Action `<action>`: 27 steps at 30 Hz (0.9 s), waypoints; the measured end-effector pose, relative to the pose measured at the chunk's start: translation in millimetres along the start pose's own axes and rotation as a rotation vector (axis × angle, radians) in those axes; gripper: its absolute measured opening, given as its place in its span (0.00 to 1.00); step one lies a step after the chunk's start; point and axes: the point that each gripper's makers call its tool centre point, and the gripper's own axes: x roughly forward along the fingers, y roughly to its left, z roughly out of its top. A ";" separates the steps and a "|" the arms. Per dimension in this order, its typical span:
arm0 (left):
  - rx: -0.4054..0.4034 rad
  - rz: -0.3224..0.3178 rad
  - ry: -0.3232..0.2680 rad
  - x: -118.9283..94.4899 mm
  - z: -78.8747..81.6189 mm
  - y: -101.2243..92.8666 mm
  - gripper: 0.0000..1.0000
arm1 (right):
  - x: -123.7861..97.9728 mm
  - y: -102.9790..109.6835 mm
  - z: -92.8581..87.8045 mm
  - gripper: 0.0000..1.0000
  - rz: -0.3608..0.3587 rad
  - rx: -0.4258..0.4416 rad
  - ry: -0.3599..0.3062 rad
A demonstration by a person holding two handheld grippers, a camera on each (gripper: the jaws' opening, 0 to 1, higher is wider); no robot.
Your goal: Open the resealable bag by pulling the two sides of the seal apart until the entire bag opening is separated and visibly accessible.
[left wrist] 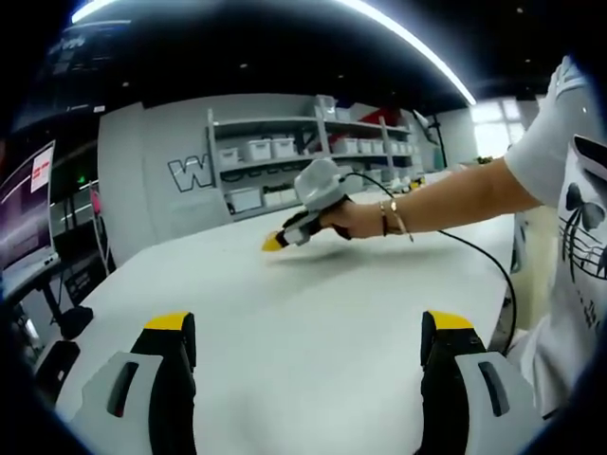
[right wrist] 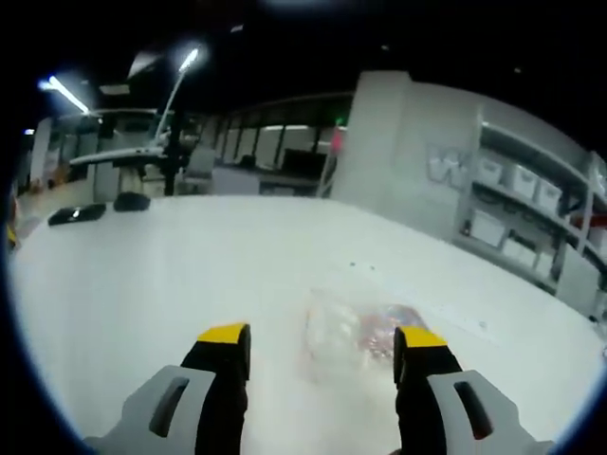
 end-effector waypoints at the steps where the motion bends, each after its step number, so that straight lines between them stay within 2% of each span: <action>1: 0.001 -0.001 -0.001 -0.3 0.3 -0.5 0.98 | -1.4 0.4 0.8 0.61 -0.001 0.001 -0.004; 27: 0.019 0.008 0.016 -7.9 0.3 -5.7 0.98 | -31.3 14.6 8.5 0.72 0.018 0.035 -0.073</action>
